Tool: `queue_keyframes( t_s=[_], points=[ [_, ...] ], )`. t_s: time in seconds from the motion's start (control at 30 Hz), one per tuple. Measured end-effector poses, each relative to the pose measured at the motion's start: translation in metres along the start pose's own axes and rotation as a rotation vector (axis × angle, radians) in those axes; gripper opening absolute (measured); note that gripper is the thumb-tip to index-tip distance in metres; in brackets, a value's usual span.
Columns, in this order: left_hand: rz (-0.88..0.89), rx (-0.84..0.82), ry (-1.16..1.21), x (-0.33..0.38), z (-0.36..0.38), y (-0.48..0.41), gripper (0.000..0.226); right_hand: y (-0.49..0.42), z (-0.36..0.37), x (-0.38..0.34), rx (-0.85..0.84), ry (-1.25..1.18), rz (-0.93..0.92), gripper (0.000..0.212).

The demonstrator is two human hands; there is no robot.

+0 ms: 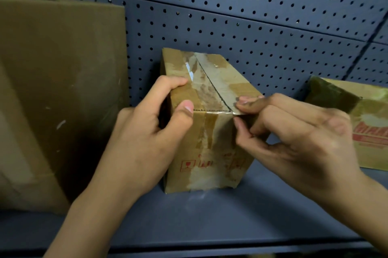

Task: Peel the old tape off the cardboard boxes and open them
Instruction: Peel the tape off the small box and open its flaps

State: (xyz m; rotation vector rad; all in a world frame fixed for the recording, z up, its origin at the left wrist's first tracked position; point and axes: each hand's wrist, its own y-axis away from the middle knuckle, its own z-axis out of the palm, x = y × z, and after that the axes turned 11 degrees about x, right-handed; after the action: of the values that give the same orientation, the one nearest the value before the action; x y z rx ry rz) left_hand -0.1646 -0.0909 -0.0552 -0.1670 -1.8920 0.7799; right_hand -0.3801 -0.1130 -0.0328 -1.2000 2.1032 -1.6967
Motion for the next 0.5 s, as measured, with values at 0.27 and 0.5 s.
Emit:
queue_keyframes(
  t_s=[0.27, 0.5],
  points=[
    [-0.042, 0.005, -0.038, -0.006, 0.002, -0.007, 0.037, -0.001, 0.008, -0.003, -0.069, 0.015, 0.022, 0.029],
    [-0.048, 0.027, -0.03, -0.007, 0.004, -0.007, 0.024, 0.001, 0.011, -0.018, -0.123, 0.145, 0.017, 0.036]
  ],
)
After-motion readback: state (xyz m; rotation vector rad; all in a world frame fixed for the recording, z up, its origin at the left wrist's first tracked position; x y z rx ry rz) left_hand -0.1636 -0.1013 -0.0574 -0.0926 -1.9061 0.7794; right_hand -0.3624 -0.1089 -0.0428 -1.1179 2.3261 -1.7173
